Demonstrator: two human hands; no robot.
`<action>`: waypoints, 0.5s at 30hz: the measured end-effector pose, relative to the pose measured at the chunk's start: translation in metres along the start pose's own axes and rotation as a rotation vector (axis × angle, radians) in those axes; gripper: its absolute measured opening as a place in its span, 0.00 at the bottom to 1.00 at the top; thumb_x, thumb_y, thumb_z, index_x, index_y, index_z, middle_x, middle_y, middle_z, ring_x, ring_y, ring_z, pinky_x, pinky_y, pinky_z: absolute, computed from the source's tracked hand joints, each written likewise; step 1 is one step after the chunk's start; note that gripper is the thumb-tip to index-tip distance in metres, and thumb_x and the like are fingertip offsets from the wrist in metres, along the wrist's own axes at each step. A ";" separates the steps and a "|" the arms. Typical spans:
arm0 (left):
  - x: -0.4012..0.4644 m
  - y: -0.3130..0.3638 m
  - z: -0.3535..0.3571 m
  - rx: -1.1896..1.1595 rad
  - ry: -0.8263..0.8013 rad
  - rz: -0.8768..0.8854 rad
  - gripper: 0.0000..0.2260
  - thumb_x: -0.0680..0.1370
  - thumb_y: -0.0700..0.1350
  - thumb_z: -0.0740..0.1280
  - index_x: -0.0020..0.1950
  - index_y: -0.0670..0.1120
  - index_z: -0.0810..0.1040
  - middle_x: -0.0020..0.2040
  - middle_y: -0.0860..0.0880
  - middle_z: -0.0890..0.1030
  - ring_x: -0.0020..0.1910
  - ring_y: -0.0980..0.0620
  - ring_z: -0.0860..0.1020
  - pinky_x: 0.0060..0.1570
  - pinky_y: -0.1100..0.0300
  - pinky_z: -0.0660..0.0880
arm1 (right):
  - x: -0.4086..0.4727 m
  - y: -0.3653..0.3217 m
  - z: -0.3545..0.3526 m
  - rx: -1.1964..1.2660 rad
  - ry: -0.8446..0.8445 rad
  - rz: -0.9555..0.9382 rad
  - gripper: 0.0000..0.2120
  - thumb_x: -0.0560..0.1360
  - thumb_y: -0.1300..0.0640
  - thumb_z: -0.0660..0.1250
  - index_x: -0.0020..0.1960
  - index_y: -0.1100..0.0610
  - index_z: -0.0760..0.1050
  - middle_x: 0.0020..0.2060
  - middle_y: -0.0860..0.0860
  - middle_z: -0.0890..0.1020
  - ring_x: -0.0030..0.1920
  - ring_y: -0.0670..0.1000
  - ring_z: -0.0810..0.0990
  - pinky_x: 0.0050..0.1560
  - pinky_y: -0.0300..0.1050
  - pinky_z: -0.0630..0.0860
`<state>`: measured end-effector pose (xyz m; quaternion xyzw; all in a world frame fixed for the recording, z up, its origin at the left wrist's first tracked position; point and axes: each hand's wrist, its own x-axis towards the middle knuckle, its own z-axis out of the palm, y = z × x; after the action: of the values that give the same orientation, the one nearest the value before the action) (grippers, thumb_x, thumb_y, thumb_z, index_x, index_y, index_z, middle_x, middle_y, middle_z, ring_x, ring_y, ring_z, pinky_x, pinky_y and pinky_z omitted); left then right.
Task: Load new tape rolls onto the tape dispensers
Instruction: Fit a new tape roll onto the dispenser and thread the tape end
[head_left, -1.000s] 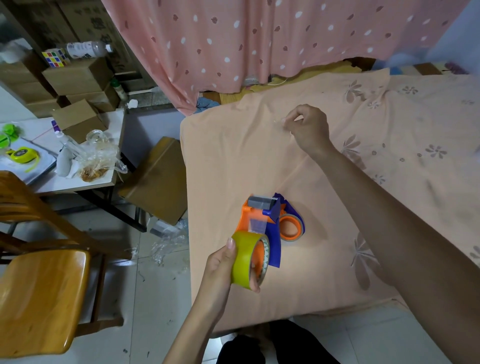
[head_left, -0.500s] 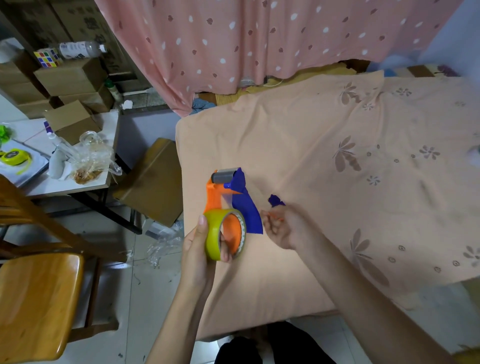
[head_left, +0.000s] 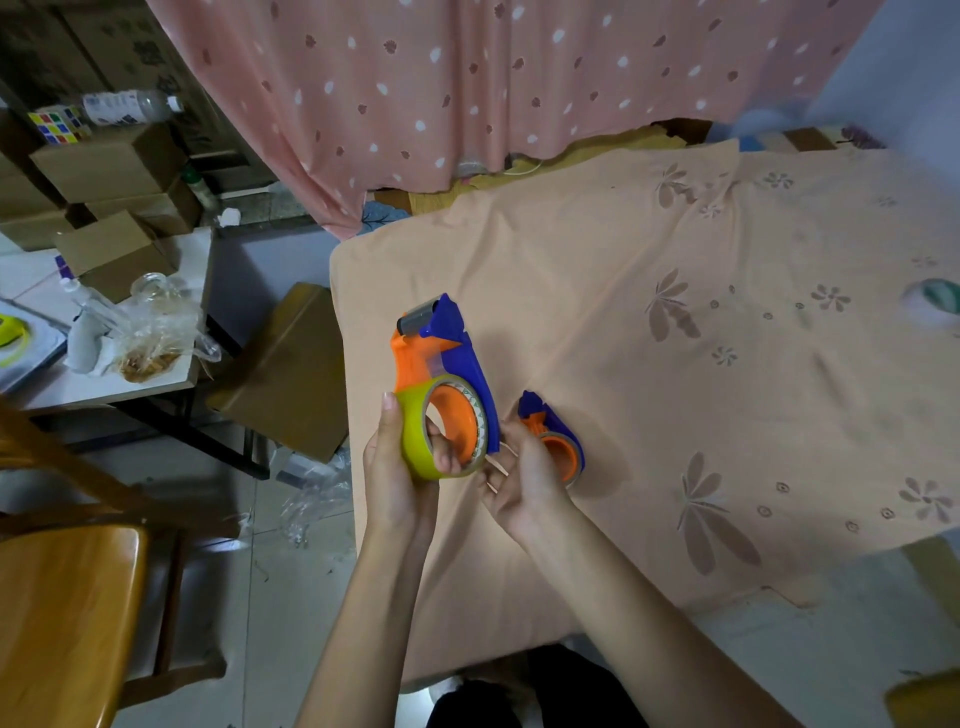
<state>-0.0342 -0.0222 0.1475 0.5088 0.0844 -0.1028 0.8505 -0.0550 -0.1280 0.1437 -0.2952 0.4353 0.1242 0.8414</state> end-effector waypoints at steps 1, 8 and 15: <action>0.000 -0.001 0.001 -0.007 0.000 -0.003 0.24 0.73 0.62 0.58 0.27 0.46 0.73 0.18 0.48 0.70 0.20 0.52 0.69 0.30 0.62 0.72 | -0.001 0.000 -0.001 -0.008 -0.002 -0.002 0.08 0.77 0.53 0.66 0.44 0.57 0.79 0.43 0.52 0.81 0.48 0.51 0.76 0.45 0.40 0.71; 0.002 -0.003 0.006 -0.057 0.009 -0.020 0.23 0.74 0.61 0.59 0.29 0.45 0.73 0.18 0.49 0.69 0.19 0.52 0.69 0.27 0.63 0.71 | -0.002 0.001 -0.005 -0.068 0.001 -0.022 0.13 0.75 0.47 0.69 0.48 0.57 0.82 0.43 0.52 0.83 0.40 0.47 0.76 0.39 0.39 0.72; 0.008 -0.003 0.005 -0.108 0.022 -0.019 0.26 0.80 0.58 0.54 0.28 0.46 0.74 0.18 0.49 0.70 0.19 0.53 0.69 0.28 0.63 0.72 | -0.002 -0.002 -0.007 -0.320 0.058 -0.250 0.12 0.76 0.45 0.67 0.44 0.52 0.81 0.40 0.50 0.83 0.42 0.48 0.78 0.47 0.46 0.73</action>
<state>-0.0273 -0.0286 0.1458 0.4623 0.1040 -0.1009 0.8748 -0.0596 -0.1342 0.1426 -0.4802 0.3938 0.0777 0.7799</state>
